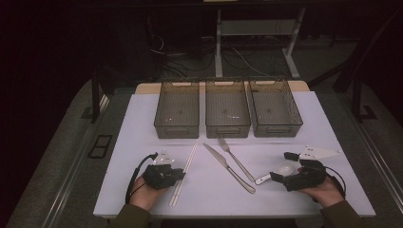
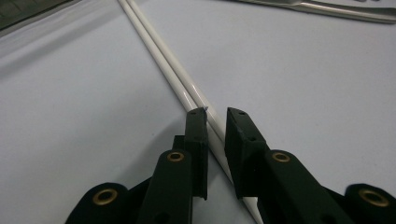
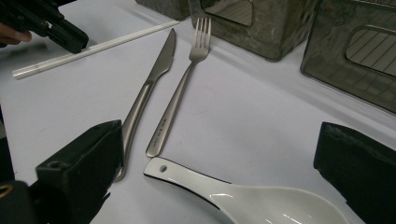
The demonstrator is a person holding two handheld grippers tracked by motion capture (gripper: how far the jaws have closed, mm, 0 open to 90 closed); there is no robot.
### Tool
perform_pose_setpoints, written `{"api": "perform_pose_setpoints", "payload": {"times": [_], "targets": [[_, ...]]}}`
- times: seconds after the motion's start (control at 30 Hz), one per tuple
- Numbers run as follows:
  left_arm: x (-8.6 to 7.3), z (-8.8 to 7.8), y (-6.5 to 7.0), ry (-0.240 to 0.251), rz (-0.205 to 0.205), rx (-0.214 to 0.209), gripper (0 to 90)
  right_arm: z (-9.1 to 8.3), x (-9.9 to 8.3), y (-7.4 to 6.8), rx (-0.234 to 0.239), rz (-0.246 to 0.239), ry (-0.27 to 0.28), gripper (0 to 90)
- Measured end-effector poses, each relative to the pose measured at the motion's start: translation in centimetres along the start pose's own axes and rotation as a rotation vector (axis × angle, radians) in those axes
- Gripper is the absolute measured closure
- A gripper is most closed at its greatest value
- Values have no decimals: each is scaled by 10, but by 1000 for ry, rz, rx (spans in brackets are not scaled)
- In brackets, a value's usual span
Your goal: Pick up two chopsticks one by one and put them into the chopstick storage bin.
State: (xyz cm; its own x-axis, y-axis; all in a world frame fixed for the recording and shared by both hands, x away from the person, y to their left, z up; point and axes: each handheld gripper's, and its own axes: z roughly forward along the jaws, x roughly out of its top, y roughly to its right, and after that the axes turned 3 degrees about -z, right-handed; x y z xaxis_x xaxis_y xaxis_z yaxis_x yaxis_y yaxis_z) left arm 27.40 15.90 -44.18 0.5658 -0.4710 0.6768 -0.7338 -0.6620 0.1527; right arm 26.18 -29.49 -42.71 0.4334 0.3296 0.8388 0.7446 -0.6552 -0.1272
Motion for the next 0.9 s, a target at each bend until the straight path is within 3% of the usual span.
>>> {"api": "perform_pose_setpoints", "payload": {"times": [0.13,0.2,0.33,0.47,0.63,0.9], "targets": [[0,-1,0,-10,11,16,777,0,0,0,0,0,-1,20],[0,-2,0,-36,36,54,777,0,0,0,0,-1,0,20],[0,-4,-3,-40,49,73,774,0,0,0,1,1,-1,20],[-1,-6,-5,-47,44,95,775,0,0,0,1,1,0,20],[-2,-10,-10,-68,66,154,780,-1,0,0,1,1,1,20],[-3,-12,-15,-67,45,142,808,-1,0,0,2,2,-1,20]]}}
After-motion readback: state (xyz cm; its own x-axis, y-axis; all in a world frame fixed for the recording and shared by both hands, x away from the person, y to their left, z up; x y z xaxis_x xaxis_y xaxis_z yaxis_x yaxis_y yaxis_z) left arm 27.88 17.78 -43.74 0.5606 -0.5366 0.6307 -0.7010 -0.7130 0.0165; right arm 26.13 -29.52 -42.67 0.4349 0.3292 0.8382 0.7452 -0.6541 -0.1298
